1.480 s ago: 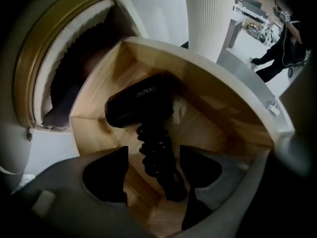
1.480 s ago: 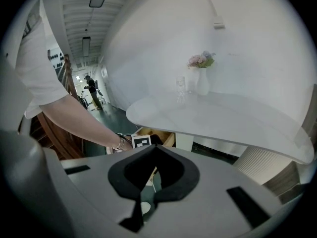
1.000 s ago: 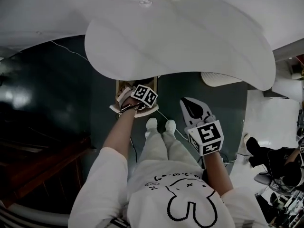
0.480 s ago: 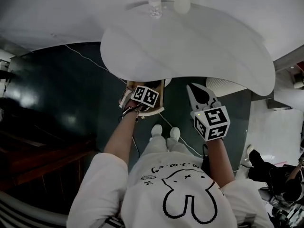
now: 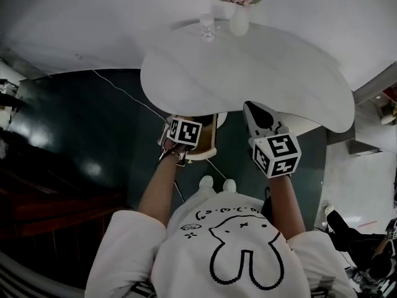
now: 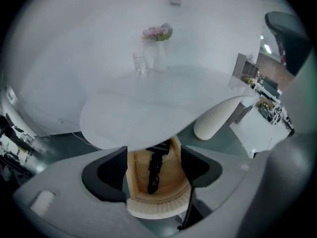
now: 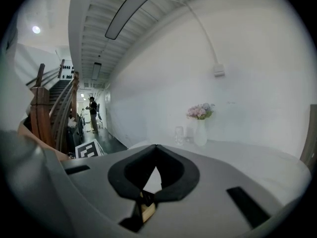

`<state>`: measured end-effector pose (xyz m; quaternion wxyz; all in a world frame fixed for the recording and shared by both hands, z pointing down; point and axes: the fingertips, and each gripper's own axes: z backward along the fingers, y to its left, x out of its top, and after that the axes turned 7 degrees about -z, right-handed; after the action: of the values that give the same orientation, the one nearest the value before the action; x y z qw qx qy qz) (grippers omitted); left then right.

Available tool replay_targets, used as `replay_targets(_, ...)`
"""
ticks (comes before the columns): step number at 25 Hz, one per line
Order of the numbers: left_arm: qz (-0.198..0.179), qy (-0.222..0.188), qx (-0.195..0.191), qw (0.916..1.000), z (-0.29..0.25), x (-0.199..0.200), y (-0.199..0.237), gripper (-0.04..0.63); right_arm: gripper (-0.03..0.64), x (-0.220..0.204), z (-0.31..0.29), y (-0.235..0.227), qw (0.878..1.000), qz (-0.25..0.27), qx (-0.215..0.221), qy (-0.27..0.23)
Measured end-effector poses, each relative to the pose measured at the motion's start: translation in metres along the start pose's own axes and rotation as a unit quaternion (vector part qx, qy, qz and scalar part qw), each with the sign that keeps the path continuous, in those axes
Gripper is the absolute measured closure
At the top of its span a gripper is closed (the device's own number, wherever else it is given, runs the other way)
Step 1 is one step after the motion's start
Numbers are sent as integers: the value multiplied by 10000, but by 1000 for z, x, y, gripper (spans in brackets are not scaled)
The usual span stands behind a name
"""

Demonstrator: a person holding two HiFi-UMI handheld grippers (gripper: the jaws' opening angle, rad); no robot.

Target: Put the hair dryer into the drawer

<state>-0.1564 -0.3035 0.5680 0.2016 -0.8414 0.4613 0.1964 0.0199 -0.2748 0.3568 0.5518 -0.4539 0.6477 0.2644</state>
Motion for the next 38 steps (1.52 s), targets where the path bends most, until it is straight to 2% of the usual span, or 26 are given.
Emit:
replay_targets(6,-157,-1129,-5,9935,53,60,4,273,615,40,8,-2,9988,189,-53,-449)
replay_targets(9,-120,-1807,-57,9834,85,90,4,273,615,60,12,-4,9975,112,-48,-691)
replay_targets(12,170,-2427,-149,9698,123,115,9,273,615,78,17,-3,9958,184,-61,-898)
replay_targets(14,265,-2835,-175,9585,147,131,15,273,615,89,18,-1,9944,265,-64,-1020)
replay_targets(17,126,-3432,5,9392,182,156,23,273,615,103,19,-2,9922,403,-102,-1173)
replay_targets(20,171,-3991,230,9165,217,174,34,273,615,116,21,-2,9900,462,-105,-1331)
replay_targets(25,184,-4827,99,8756,272,195,42,275,615,144,32,0,9836,783,-153,-1616)
replay_targets(28,99,-5128,433,8573,302,200,52,286,615,162,42,3,9777,1003,-203,-1834)
replay_targets(29,78,-5198,618,8520,311,202,56,316,615,168,45,4,9756,1062,-220,-1910)
replay_targets(31,57,-5336,966,8402,327,203,63,420,615,178,51,5,9718,1147,-238,-2048)
replay_targets(35,-55,-5590,1429,8167,355,206,72,540,615,194,58,6,9663,1229,-234,-2250)
replay_targets(38,-274,-5657,1714,8061,368,208,71,577,615,201,62,4,9628,1280,-284,-2361)
